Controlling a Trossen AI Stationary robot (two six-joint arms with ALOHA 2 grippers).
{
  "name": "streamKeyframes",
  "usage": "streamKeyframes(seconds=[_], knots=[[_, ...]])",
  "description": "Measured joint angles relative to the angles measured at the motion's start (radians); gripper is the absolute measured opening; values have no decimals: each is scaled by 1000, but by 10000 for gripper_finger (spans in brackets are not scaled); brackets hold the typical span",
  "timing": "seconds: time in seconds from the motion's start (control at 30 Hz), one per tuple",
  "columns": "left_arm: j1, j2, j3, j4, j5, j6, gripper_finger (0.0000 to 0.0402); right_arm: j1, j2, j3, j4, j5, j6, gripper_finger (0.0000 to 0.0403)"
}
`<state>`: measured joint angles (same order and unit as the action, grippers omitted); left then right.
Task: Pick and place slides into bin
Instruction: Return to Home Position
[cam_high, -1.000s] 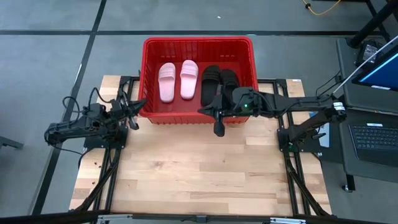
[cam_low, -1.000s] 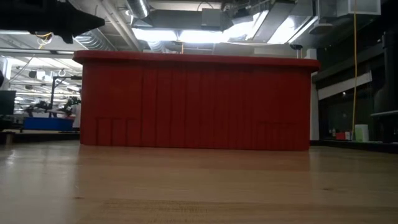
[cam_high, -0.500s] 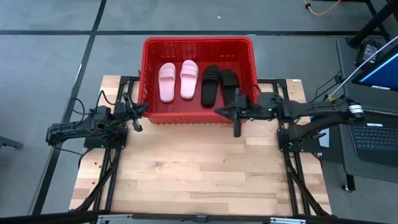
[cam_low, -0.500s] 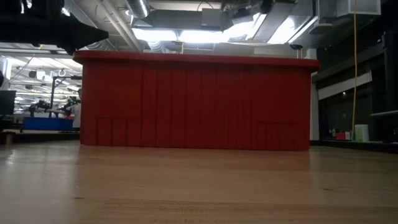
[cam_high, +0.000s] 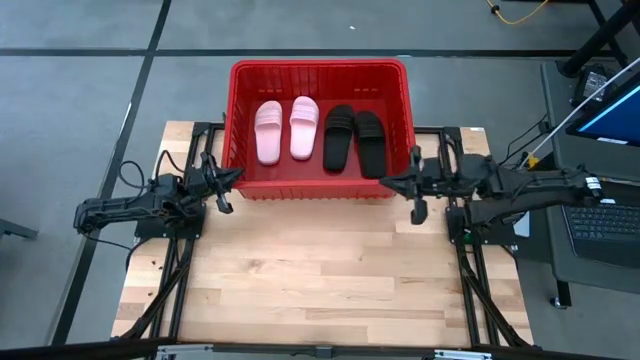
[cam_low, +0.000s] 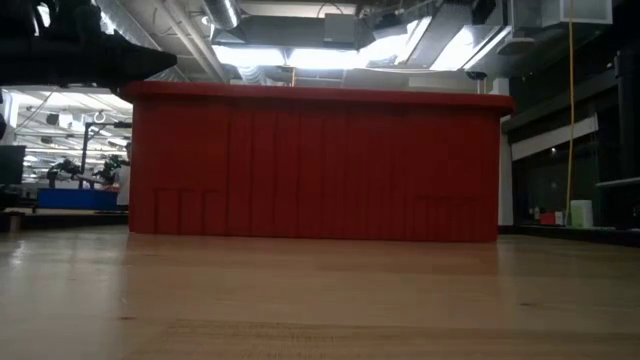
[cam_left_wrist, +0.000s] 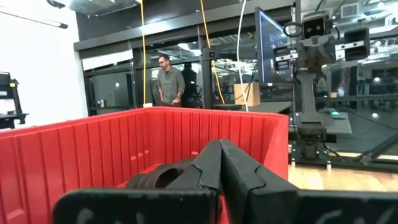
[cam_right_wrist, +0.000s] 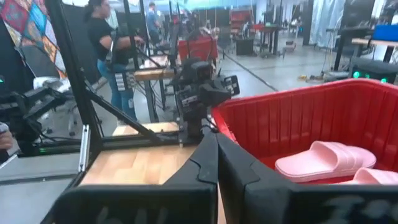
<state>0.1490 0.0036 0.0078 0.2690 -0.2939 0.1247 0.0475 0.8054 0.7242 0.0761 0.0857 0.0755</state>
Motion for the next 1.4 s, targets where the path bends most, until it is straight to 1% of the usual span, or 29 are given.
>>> streamKeyframes(seconds=[0.3,0.47,0.53,0.6,0.67,0.73,0.8,0.9,1.03,1.13,1.27,1.4], knots=[[0,1,0,20,0,1,2,2,-250,-161,-40,0,-12,4],[0,1,0,19,0,1,2,2,-385,-225,-180,-1,-94,5],[0,2,0,19,0,1,2,2,-442,-258,-193,-38,-99,5],[0,2,0,19,-1,1,2,6,-494,-314,-186,-90,-108,5],[0,2,0,19,-1,1,2,12,-538,-400,-147,-98,-107,5],[0,2,0,19,-1,1,4,17,-571,-490,-60,-96,-104,5],[0,2,0,18,-1,1,6,23,-591,-567,16,-99,-77,5],[0,2,0,18,-1,1,5,35,-610,-628,86,-103,-44,5],[0,2,0,18,-1,1,2,65,-613,-635,105,-108,-24,5],[0,2,0,18,-1,1,3,92,-612,-635,107,-108,-76,5],[0,2,0,18,-1,1,8,114,-612,-635,96,-108,-102,5],[0,2,0,18,-1,1,6,126,-612,-635,66,-107,-64,5]])
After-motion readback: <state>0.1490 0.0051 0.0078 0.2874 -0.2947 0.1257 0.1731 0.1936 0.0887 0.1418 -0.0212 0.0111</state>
